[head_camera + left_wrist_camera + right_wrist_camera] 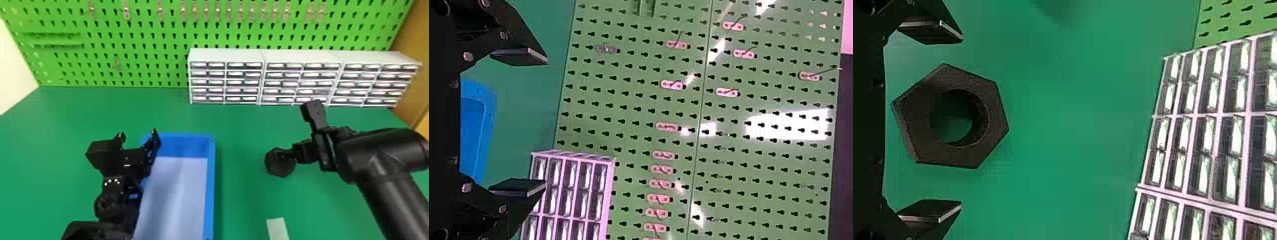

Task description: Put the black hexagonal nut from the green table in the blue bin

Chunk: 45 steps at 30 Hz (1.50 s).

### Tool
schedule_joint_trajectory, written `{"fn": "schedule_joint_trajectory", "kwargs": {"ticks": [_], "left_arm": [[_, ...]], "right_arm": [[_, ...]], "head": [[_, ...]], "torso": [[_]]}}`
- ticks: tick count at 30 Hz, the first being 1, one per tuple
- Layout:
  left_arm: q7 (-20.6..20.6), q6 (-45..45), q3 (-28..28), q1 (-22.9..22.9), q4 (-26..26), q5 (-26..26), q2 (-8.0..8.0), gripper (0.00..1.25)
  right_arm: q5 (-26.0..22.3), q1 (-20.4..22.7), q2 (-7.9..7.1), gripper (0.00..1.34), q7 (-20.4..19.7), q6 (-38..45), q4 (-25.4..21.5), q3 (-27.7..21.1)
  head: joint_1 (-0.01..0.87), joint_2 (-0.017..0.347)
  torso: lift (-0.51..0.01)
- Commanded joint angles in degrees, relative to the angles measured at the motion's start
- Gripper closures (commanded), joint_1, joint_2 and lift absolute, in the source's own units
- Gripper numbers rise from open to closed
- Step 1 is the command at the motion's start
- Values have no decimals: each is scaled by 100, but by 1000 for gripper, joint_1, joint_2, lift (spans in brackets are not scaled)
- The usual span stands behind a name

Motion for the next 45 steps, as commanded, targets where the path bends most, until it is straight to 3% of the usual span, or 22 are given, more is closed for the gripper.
{"fn": "schedule_joint_trajectory", "kwargs": {"ticks": [1,16,26,45], "left_arm": [[0,0,0,-1,0,-2,0,381],[0,0,9,-19,0,-11,0,381],[0,0,18,-36,0,-38,0,381],[0,0,35,-54,9,-38,0,381]], "right_arm": [[215,-215,-5,130,167,-68,274,177],[303,-646,-32,130,905,-183,1092,634],[321,-760,-5,130,1177,-235,1399,766],[215,-839,47,130,1239,-350,1689,968]], "head": [[657,57],[657,57],[657,57],[657,57]], "torso": [[-95],[-95],[-95],[-95]]}}
